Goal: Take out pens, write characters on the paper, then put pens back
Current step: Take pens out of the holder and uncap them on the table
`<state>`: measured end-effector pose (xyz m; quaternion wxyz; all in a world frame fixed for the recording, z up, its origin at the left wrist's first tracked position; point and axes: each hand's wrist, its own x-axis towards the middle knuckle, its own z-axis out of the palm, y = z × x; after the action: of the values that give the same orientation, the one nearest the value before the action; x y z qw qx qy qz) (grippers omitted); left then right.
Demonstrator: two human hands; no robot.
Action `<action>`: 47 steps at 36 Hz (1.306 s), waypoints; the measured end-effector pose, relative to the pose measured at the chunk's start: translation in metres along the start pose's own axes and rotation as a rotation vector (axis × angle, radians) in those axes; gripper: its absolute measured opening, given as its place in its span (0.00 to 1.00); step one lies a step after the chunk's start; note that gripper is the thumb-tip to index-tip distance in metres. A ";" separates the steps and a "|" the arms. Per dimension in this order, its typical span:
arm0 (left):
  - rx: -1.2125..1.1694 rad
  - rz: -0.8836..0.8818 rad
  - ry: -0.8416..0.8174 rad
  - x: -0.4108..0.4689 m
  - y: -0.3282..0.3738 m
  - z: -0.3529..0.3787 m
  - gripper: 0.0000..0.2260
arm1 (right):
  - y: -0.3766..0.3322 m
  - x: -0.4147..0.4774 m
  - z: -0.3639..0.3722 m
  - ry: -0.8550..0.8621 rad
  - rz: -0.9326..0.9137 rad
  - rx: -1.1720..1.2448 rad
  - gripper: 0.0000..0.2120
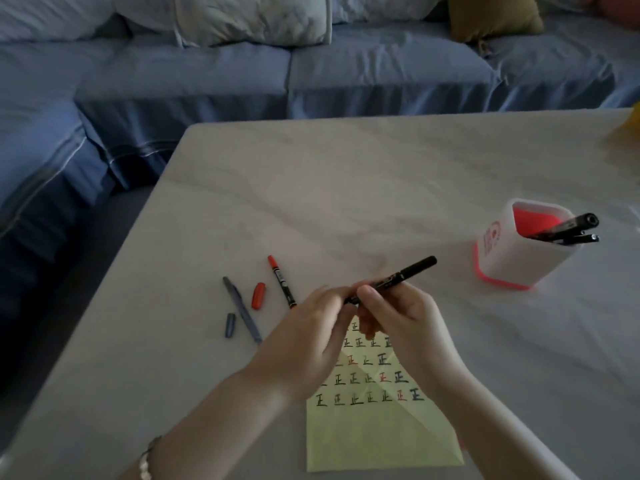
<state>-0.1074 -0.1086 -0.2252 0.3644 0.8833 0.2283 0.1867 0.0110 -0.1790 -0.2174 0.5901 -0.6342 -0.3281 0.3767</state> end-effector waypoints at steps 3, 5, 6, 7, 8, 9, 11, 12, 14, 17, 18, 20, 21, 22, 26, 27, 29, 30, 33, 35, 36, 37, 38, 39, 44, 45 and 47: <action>0.028 0.003 -0.005 -0.002 0.000 0.001 0.11 | -0.002 -0.002 0.002 -0.030 0.002 0.090 0.07; 0.024 -0.018 0.020 -0.002 0.001 0.002 0.11 | -0.002 -0.003 0.004 -0.033 0.006 0.106 0.08; 0.006 -0.032 0.034 -0.002 0.002 0.003 0.12 | -0.001 -0.004 0.004 -0.037 0.007 0.121 0.09; -0.017 -0.045 0.039 -0.002 0.003 0.003 0.12 | -0.001 -0.004 0.005 -0.042 0.009 0.144 0.09; -0.042 -0.054 0.037 -0.002 0.004 0.003 0.11 | 0.000 -0.005 0.004 -0.049 0.009 0.167 0.09; -0.067 -0.059 0.027 -0.002 0.006 0.002 0.11 | 0.001 -0.005 0.003 -0.059 0.011 0.191 0.09; -0.120 -0.071 -0.005 -0.002 0.007 0.000 0.10 | 0.002 -0.007 0.001 -0.082 0.002 0.228 0.08; -0.148 -0.082 -0.023 -0.002 0.007 -0.001 0.10 | 0.003 -0.008 -0.001 -0.096 -0.010 0.234 0.07; -0.186 -0.108 -0.053 -0.003 0.006 -0.002 0.12 | 0.004 -0.009 -0.002 -0.121 -0.029 0.224 0.06; -0.160 -0.152 -0.058 -0.005 0.004 -0.003 0.13 | 0.005 -0.007 0.000 -0.112 -0.030 0.196 0.08; -0.133 -0.182 -0.063 -0.005 0.004 -0.003 0.14 | 0.006 -0.005 -0.001 -0.084 -0.023 0.197 0.07; -0.128 -0.290 -0.030 -0.007 0.000 -0.005 0.14 | 0.006 0.003 -0.003 -0.007 0.034 0.244 0.07; -0.164 -0.354 0.009 -0.010 -0.005 -0.006 0.11 | 0.006 0.008 -0.005 0.026 0.081 0.279 0.08; -0.205 -0.409 0.049 -0.010 -0.010 -0.006 0.07 | 0.006 0.013 -0.009 0.050 0.122 0.303 0.08; -0.323 -0.573 0.233 -0.016 -0.033 -0.010 0.10 | 0.008 0.036 -0.021 -0.046 0.186 0.086 0.07; -0.349 -0.606 0.264 -0.018 -0.038 -0.011 0.10 | 0.009 0.042 -0.019 -0.063 0.200 0.020 0.06; -0.420 -0.649 0.329 -0.021 -0.044 -0.014 0.11 | 0.012 0.056 -0.013 -0.090 0.223 -0.083 0.04; -0.453 -0.661 0.357 -0.023 -0.046 -0.016 0.10 | 0.014 0.063 -0.007 -0.107 0.223 -0.134 0.03; -0.459 -0.665 0.434 -0.028 -0.049 -0.023 0.08 | 0.022 0.086 0.012 -0.159 0.221 -0.288 0.03; -0.407 -0.641 0.462 -0.029 -0.051 -0.028 0.08 | 0.027 0.097 0.024 -0.173 0.225 -0.391 0.06; -0.373 -0.629 0.468 -0.028 -0.051 -0.031 0.08 | 0.030 0.102 0.031 -0.176 0.221 -0.440 0.05; -0.343 -0.623 0.477 -0.027 -0.052 -0.032 0.07 | 0.032 0.105 0.036 -0.176 0.213 -0.501 0.05; -0.317 -0.618 0.492 -0.024 -0.053 -0.033 0.07 | 0.035 0.108 0.041 -0.177 0.204 -0.575 0.07; -0.293 -0.612 0.507 -0.021 -0.055 -0.034 0.06 | 0.039 0.110 0.046 -0.176 0.193 -0.650 0.10; -0.120 -0.525 0.523 0.010 -0.063 -0.035 0.06 | 0.053 0.111 0.060 -0.111 0.163 -0.840 0.08; -0.086 -0.527 0.514 0.017 -0.065 -0.034 0.06 | 0.054 0.110 0.061 -0.101 0.139 -0.865 0.09; 0.000 -0.531 0.456 0.031 -0.070 -0.031 0.06 | 0.053 0.107 0.062 -0.092 0.108 -0.902 0.08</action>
<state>-0.1163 -0.0308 -0.2502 0.3399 0.7288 0.5256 0.2777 0.0094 -0.0608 -0.2811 0.2193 -0.8267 -0.4515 0.2543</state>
